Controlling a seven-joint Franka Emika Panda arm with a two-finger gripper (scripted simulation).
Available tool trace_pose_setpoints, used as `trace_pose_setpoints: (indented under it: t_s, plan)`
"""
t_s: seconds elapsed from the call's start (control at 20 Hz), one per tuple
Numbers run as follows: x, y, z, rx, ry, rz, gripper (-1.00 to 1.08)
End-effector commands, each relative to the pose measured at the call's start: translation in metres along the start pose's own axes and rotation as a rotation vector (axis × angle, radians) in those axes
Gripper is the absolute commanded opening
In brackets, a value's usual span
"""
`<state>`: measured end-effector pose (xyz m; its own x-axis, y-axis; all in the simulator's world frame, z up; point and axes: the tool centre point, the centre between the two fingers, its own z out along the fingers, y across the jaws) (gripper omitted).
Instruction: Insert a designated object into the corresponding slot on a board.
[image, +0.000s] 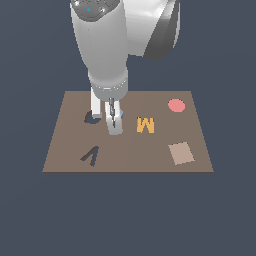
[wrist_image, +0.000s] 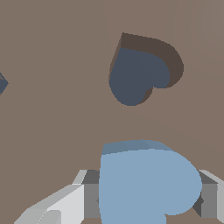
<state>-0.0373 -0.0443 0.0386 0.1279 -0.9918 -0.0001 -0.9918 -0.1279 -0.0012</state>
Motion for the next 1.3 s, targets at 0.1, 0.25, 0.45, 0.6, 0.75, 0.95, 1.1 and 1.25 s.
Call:
trace_pose_setpoints:
  t_s: [0.1,0.25,0.45,0.6,0.75,0.95,1.1,1.25]
  plan:
    - [0.040,-0.001,-0.001,0.000,0.000,0.162,-1.00]
    - [0.059,0.001,-0.002,0.000,0.000,0.238,-1.00]
    - [0.073,0.004,-0.002,0.000,0.000,0.296,-1.00]
    - [0.076,0.005,-0.002,-0.001,0.000,0.308,-1.00]
    - [0.075,0.005,0.000,-0.001,0.000,0.302,-1.00]
    - [0.076,0.006,0.008,-0.001,0.000,0.307,-1.00]
    - [0.076,0.006,0.008,-0.001,0.000,0.308,1.00]
    - [0.076,0.006,0.008,-0.001,0.000,0.308,1.00]
